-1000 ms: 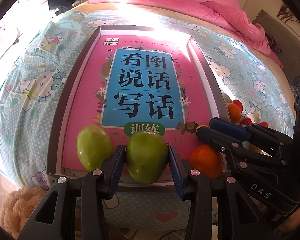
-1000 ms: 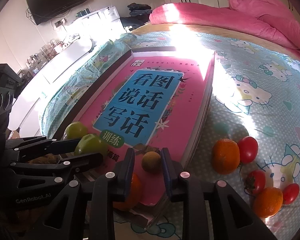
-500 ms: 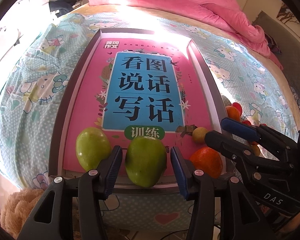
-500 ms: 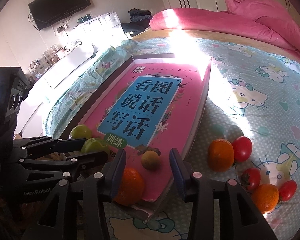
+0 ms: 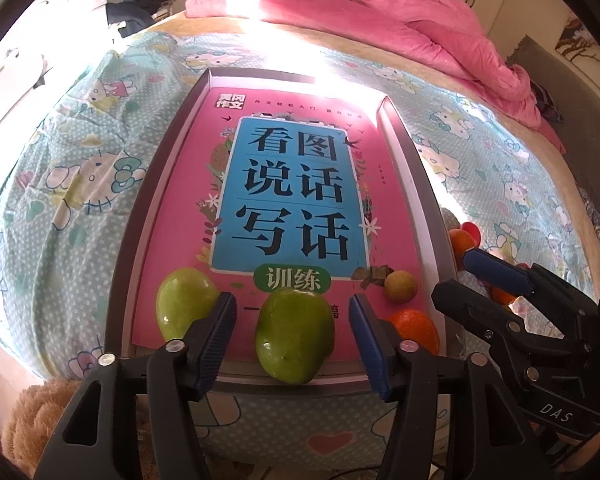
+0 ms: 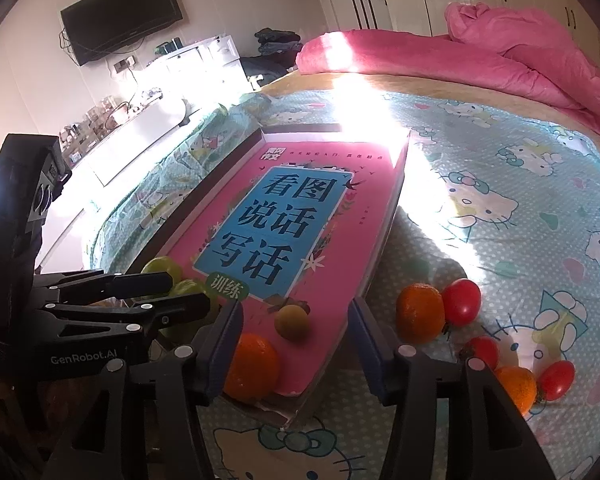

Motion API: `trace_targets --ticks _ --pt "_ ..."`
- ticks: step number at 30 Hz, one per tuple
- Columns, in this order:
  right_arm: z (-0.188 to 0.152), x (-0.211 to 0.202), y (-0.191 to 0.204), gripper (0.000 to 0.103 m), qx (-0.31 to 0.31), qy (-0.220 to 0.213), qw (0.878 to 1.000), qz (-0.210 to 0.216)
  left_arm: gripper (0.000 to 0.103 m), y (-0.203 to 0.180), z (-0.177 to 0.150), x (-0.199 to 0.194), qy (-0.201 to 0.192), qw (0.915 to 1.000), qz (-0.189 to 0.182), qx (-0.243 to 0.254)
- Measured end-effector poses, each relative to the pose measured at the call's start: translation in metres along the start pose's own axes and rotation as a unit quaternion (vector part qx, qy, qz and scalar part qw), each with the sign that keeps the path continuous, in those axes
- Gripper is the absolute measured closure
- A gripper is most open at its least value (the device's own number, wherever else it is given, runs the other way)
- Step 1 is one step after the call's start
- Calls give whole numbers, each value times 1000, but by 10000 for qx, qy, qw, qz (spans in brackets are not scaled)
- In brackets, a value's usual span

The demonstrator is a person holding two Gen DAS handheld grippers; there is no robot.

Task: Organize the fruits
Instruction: 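Lower the apple beside the first apple and open the left tool while the right tool releases the brown fruit, then withdraw both open tools from the workbook back toward the fruit pile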

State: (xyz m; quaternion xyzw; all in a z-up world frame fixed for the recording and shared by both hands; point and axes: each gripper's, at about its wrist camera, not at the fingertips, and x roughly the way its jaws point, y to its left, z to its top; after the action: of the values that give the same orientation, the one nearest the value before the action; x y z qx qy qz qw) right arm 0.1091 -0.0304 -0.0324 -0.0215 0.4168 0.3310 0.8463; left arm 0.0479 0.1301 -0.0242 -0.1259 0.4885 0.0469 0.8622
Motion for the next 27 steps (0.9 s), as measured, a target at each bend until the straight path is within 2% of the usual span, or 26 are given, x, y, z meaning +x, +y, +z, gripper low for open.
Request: trace_targets --ticks 7,21,27 --pt "-3 -4 -2 44 3 -62 9999 -89 34 -2 1 -4 -113 9999 8 14" --pt "-7 -13 1 39 -66 -177 9996 -209 32 -3 3 -14 -328 9994 -113 26" --pt "-8 -21 -3 36 -11 -256 9994 -246 32 -4 3 -12 -285 9995 -139 26"
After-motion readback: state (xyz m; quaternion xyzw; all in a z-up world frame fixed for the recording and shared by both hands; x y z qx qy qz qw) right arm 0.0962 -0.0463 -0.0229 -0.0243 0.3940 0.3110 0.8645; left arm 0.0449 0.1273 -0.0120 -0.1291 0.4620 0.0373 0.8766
